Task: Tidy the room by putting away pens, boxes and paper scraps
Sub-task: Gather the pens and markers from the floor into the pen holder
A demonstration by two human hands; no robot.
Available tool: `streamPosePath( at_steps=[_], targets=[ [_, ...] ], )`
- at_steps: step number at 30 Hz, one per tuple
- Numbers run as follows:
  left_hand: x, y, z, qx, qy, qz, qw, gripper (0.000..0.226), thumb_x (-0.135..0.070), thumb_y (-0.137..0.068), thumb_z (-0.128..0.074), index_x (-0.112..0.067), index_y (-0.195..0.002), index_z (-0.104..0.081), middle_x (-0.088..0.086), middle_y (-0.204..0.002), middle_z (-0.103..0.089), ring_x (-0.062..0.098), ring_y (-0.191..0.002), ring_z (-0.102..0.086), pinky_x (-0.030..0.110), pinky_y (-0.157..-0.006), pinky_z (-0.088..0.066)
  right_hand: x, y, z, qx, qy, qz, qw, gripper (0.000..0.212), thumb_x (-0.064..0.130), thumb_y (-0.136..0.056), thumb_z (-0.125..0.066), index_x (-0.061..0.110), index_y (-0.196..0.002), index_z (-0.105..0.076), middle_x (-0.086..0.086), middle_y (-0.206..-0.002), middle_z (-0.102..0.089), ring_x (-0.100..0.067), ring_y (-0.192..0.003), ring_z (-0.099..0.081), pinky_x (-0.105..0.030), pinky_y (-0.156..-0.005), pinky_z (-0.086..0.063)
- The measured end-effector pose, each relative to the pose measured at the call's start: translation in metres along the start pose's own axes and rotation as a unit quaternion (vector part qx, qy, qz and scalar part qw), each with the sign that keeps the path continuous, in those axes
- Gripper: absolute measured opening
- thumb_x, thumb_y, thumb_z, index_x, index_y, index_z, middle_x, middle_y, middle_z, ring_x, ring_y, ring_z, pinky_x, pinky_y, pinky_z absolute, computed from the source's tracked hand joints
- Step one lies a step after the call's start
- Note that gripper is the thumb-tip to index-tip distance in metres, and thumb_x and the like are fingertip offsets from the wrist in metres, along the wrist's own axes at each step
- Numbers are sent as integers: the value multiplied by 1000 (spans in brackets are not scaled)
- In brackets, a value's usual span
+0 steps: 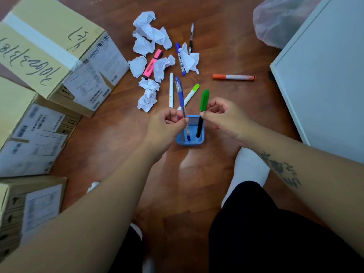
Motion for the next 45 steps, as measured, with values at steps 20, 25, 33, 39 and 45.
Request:
streamPosePath(
  at_steps=[20, 25, 33, 39, 45],
  targets=[
    [2, -31, -4, 26, -73, 10, 997, 19, -11, -82, -79, -6, -96, -66, 2, -71, -56, -1, -49, -46, 9, -50, -39, -6, -57, 2, 50, 69, -122, 989, 13, 35, -87, -68, 23, -91, -64, -4, -92, -67, -17, -77, -60, -32, -65, -50],
    [4, -42, -5, 6, -73, 15, 997, 17, -25, -86, -75, -11, -86, -66, -8, -60, -57, 0, -49, -45, 11, -48, -38, -19, -80, 0, -10, 150, -128, 980, 14, 34, -88, -65, 21, -89, -63, -6, -97, -68, -24, -88, -64, -37, -75, -53],
    [28, -90, -2, -70, -74, 102, 990, 13, -26, -92, -66, -15, -85, -62, 0, -79, -66, 11, -75, -64, 24, -66, -53, -15, -128, -4, -31, 259, -157, 952, 22, 37, -91, -61, 16, -86, -62, -12, -95, -65, -34, -98, -66, -40, -87, -56],
    [33, -124, -7, -75, -120, 126, 982, 16, -27, -90, -67, -14, -92, -58, -3, -77, -57, 11, -67, -52, 25, -59, -43, -26, -162, -21, -48, 263, -167, 949, 13, 29, -89, -59, 23, -95, -49, -16, -111, -68, -37, -97, -68, -45, -86, -57],
    [29, -118, -3, -61, -89, 143, 984, 22, -32, -90, -68, -14, -83, -59, 4, -79, -67, 18, -69, -61, 35, -64, -51, -23, -154, -7, -56, 145, -224, 962, 12, 20, -83, -64, 12, -78, -57, -17, -88, -67, -33, -74, -70, -47, -70, -62]
  ],
)
Point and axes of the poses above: each hand's wrist, its own y-axis away from the middle knuckle, its own z-axis out of the back of the hand, x = y × z, the point moved 3 cm from there along -y, towards the middle knuckle
